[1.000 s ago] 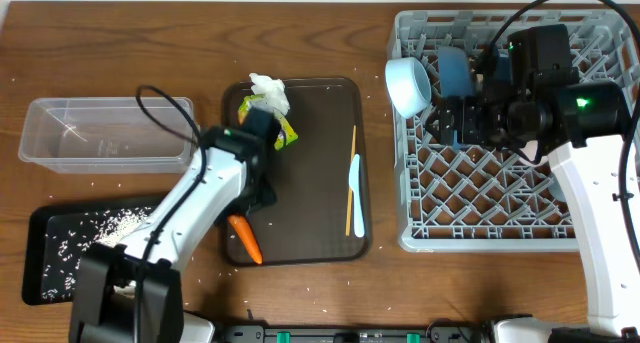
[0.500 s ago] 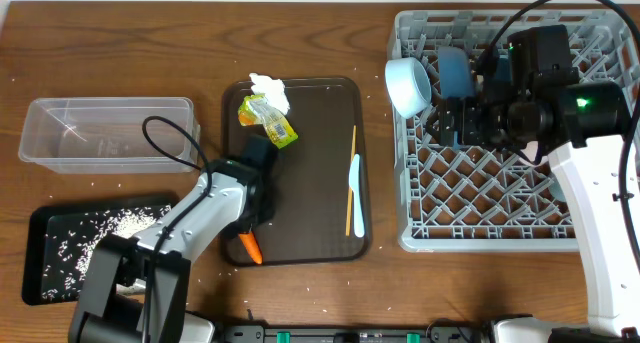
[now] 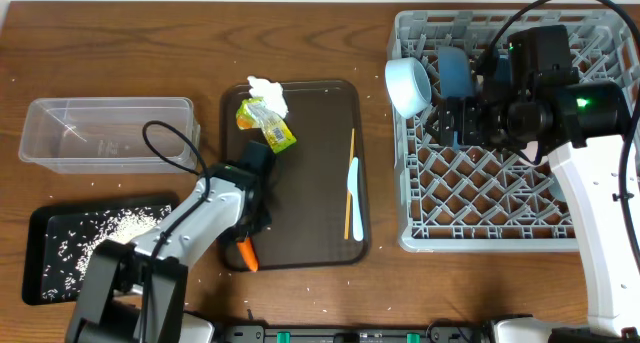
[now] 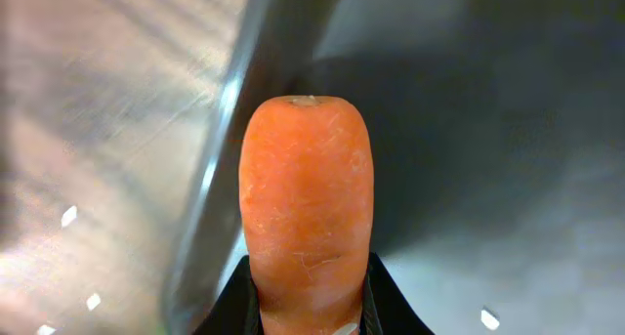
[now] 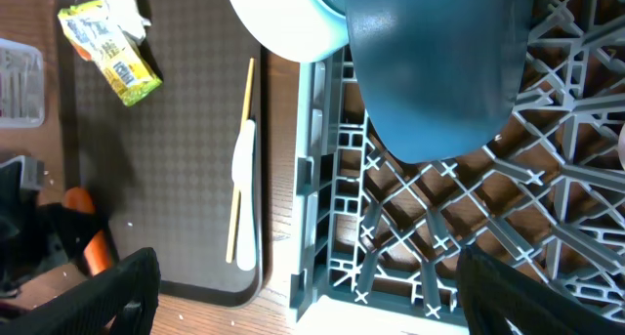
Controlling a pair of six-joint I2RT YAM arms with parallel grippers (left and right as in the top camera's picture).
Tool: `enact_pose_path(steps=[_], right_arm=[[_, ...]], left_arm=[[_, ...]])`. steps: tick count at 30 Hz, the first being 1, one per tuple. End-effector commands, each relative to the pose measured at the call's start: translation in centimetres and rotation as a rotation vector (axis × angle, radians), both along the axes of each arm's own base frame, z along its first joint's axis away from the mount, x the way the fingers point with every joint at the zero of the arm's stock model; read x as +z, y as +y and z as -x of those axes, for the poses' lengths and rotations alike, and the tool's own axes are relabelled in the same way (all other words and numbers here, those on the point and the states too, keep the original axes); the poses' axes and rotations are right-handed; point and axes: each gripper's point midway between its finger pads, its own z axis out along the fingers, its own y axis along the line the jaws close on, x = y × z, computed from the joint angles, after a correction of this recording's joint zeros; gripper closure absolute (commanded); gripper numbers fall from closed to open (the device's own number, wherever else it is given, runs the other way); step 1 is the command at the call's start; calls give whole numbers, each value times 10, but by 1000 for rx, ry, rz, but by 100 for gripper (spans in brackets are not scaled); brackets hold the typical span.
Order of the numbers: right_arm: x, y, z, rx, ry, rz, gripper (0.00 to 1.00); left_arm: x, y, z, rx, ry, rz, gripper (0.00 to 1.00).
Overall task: Sort waste into correct bins and load items into the dishwasher rack
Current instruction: 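Grasp the orange carrot with the left gripper and drop it on the black tray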
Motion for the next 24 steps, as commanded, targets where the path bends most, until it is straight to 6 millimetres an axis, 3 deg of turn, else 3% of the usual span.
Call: enact_pose_path(steps=[1, 7, 11, 18, 24], right_arm=[[6, 2, 3, 21, -25, 8, 9], [6, 2, 2, 21, -27, 7, 9], [7, 2, 1, 21, -31, 6, 9], [7, 3, 1, 21, -33, 6, 8], [6, 2, 2, 21, -27, 7, 8]], left_arm=[[35, 1, -18, 18, -125, 26, 94], [81, 29, -20, 140, -289, 55, 94], [97, 90, -1, 402, -337, -88, 94], [88, 157, 15, 774, -330, -168, 94], [67, 186, 18, 983, -295, -179, 93]])
